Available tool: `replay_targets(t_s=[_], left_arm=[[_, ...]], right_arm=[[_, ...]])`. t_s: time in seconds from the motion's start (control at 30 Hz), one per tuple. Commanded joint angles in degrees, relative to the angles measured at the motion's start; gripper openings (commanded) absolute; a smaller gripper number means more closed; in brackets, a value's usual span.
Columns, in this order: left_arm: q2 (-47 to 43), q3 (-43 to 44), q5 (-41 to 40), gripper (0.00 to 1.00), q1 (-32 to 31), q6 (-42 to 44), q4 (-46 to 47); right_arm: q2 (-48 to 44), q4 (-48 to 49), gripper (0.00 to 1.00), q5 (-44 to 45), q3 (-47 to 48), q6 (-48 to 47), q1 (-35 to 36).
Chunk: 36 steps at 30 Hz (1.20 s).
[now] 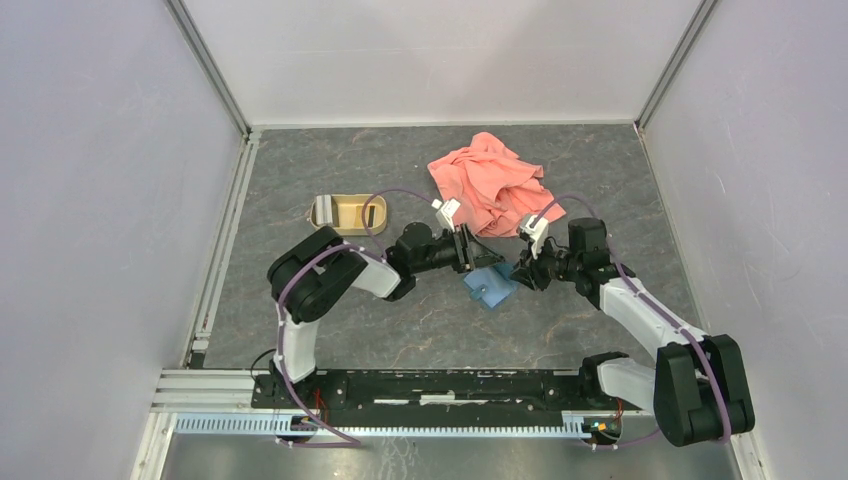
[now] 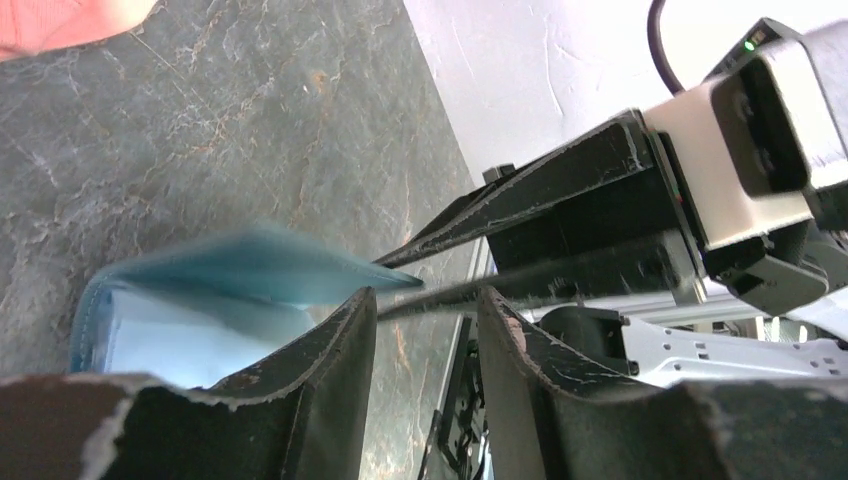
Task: Put the credit cards into the card holder
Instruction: Open the card holder at the center of the board.
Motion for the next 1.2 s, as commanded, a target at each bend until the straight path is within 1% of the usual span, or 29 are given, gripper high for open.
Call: replay_targets(t_s=[0.0,0.1,0.2,0.33,0.4,0.43,0.53,0.6,0.63,0.77,0.87,0.97,1.07,1.17], left_arm=[[3.65,3.95,1.23,0.49,-0.36,-4.24,5.28],[5.07,5.08,-0.27,0.49,-0.36,-4.42,3.85],[6.05,6.18,-1.3,0.49,-0.36,-4.34,1.98],[6.37,6.67,-1.89,0.48,-0.24,-3.73,1.6],[4.54,5.54,-2.95,0.48,0.08,-2.22,0.26],[2.98,4.58,-3.9,0.48,0.26,0.19,-1.2],[-2.54,1.56,-7.69,0.51,0.81,6.43,-7.35],[-4.8,0.46,-8.77,0.55,1.09,8.69,-9.78],[-5.02,0.66,-8.53,0.56,1.28,9.24,-10.73],[-1.98,4.21,-5.73,0.56,1.33,8.5,-11.63],[1.01,7.12,-4.13,0.55,1.26,7.28,-11.2],[2.89,8.76,-3.4,0.54,1.22,6.94,-11.54],[4.39,9.6,-2.8,0.54,1.07,6.83,-12.17],[6.74,11.81,-1.58,0.53,0.79,6.83,-13.86]], right_arm=[[-0.23,-0.92,0.35,-4.47,2.06,-2.42,-0.21],[-0.35,-3.19,0.53,-5.92,2.83,-5.01,-0.15],[-0.08,-4.77,0.65,-6.57,3.48,-6.67,-0.15],[-0.26,-5.57,0.75,-6.72,3.5,-7.92,-0.19],[-0.29,-5.21,0.76,-5.55,3.34,-7.88,-0.17],[-0.38,-4.85,0.76,-4.13,3.33,-7.25,-0.15],[-0.89,-1.11,0.71,2.89,2.62,-3.48,-0.2],[-1.58,1.36,0.65,7.53,1.98,-1.12,-0.26],[-2.08,2.2,0.64,8.49,1.79,-0.54,-0.28],[-5.42,5.37,0.59,11.46,0.38,1.21,-0.24],[-6.37,7.55,0.52,14.81,-0.97,2.09,-0.35],[-2.47,6.37,0.41,16.71,0.16,1.84,-0.38],[2.71,2.97,0.29,19.15,2.1,1.24,-0.32],[5.89,1.27,0.19,22.36,3.31,0.69,-0.38]])
